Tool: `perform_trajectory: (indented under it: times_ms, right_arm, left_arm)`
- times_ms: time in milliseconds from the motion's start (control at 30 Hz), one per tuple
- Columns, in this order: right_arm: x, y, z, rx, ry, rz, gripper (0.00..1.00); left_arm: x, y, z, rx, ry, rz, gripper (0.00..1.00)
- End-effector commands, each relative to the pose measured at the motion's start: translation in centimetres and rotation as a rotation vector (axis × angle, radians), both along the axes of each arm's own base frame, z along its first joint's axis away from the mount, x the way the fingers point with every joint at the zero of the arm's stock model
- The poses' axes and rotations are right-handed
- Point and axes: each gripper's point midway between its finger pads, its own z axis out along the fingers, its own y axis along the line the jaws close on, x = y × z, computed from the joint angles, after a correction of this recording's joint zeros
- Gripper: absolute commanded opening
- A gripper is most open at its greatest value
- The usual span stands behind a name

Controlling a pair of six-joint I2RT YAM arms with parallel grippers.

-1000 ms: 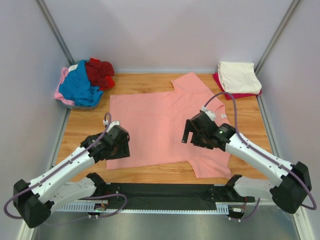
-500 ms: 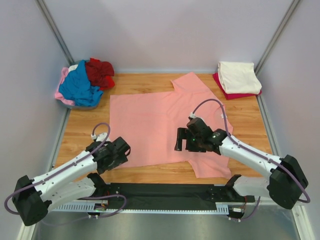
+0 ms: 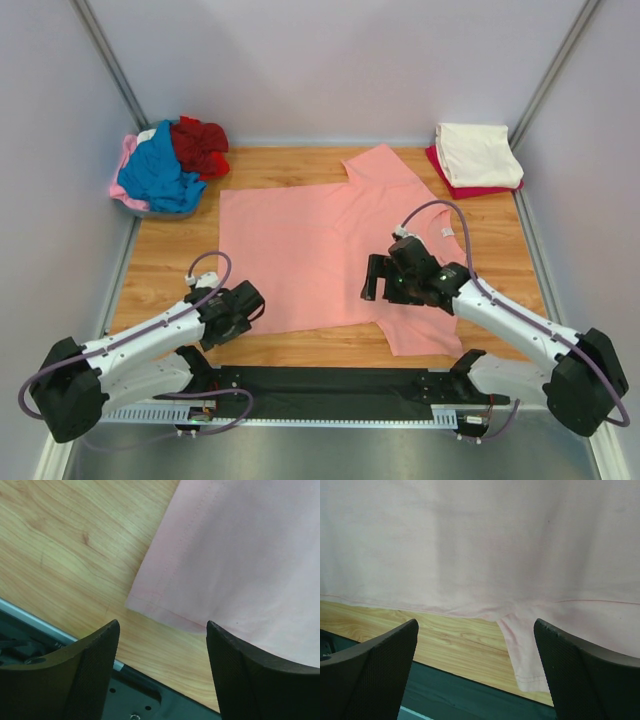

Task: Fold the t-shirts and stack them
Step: Flatten the tshirt out

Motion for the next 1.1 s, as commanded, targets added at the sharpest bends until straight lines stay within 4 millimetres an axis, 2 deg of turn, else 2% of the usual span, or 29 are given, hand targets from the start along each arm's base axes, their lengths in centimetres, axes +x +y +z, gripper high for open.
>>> perform_trajectory:
  times_ms: [0,67,100,133,300,467,567,667,700,900,933,1000,1067]
  right_arm:
    - [0.0,-0.5,0.4,-0.004,-0.023,-0.011,1.00]
    - [-0.3,-0.6,0.1,-0.004,-0.011,-0.013,1.00]
    - [-0.3,-0.6,0.0,-0.004,-0.007,-0.017,1.00]
    - [-0.6,-0.9,-0.1,-0.012,0.001,-0.021,1.00]
    - [-1.9,-3.7,-0.9,-0.072,0.029,-0.143,1.00]
    - [-3.4,-5.4,-0.5,-0.082,0.049,-0.211,1.00]
    - [-4.5,-6.5,-0.4,-0.097,0.066,-0.226,1.00]
    - [-5.4,-6.3,-0.1,-0.059,0.086,-0.229,1.00]
    - [-5.6,-6.4,-0.1,-0.060,0.094,-0.233,1.00]
    - [-6.4,-6.7,-0.6,-0.080,0.138,-0.239,1.00]
    - [-6.5,-6.8,-0.6,-0.082,0.145,-0.241,1.00]
    - [-6.6,-6.8,-0.6,-0.086,0.151,-0.242,1.00]
    - [-6.3,-6.6,-0.5,-0.082,0.143,-0.242,1.00]
  left_arm:
    - [1.7,-1.0,0.3,-0.034,-0.081,-0.006,0.75]
    - [1.6,-0.9,-0.1,-0.029,-0.077,-0.007,0.73]
    - [1.7,-0.8,-0.2,-0.019,-0.076,-0.011,0.65]
    - [1.7,-0.8,-0.3,-0.017,-0.076,-0.013,0.63]
    - [2.0,-0.8,-0.3,-0.005,-0.080,-0.021,0.60]
    - [2.4,-1.0,-0.6,0.019,-0.071,-0.055,0.56]
    - [2.5,-1.0,-0.7,0.029,-0.069,-0.067,0.48]
    - [2.6,-1.1,-0.7,0.024,-0.076,-0.074,0.36]
    - [2.6,-1.1,-0.8,0.023,-0.078,-0.076,0.29]
    - [3.0,-1.4,-1.1,0.010,-0.096,-0.101,0.10]
    - [3.1,-1.6,-0.9,0.005,-0.099,-0.102,0.11]
    - [2.4,-1.4,-0.5,0.007,-0.076,-0.078,0.46]
    - [2.0,-1.6,0.0,-0.020,-0.077,-0.082,0.71]
